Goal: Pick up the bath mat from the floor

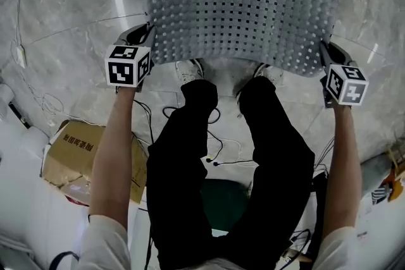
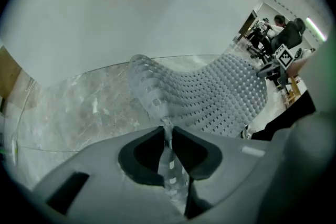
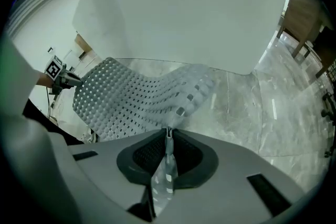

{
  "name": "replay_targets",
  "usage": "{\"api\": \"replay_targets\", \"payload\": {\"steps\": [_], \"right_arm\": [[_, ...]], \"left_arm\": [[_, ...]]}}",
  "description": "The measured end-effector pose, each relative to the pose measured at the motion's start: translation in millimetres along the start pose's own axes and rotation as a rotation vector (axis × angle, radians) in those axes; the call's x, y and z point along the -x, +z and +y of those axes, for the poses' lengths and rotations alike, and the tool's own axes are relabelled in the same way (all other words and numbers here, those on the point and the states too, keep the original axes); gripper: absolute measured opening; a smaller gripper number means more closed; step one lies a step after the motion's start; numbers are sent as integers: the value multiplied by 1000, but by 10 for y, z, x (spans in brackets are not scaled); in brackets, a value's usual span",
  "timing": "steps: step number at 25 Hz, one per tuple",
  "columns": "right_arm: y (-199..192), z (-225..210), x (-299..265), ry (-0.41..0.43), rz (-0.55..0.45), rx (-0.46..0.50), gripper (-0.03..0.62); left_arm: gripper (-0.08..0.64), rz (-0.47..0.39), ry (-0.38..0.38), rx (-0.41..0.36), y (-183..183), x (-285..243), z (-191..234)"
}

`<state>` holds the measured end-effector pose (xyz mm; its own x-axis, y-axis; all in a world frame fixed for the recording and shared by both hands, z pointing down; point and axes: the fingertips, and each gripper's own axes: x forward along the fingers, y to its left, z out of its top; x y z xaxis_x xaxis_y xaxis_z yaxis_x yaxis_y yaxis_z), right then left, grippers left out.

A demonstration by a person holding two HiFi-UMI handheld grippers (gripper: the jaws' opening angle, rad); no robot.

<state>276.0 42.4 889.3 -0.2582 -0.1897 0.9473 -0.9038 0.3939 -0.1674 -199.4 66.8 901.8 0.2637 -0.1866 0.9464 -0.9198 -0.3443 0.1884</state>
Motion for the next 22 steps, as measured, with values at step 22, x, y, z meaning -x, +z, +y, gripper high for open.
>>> {"api": "replay_targets", "payload": {"steps": [22], "right_arm": [[988, 875, 3441, -13, -134, 38, 37]], "left_arm": [[55, -144, 22, 141, 771, 3526, -593]]}}
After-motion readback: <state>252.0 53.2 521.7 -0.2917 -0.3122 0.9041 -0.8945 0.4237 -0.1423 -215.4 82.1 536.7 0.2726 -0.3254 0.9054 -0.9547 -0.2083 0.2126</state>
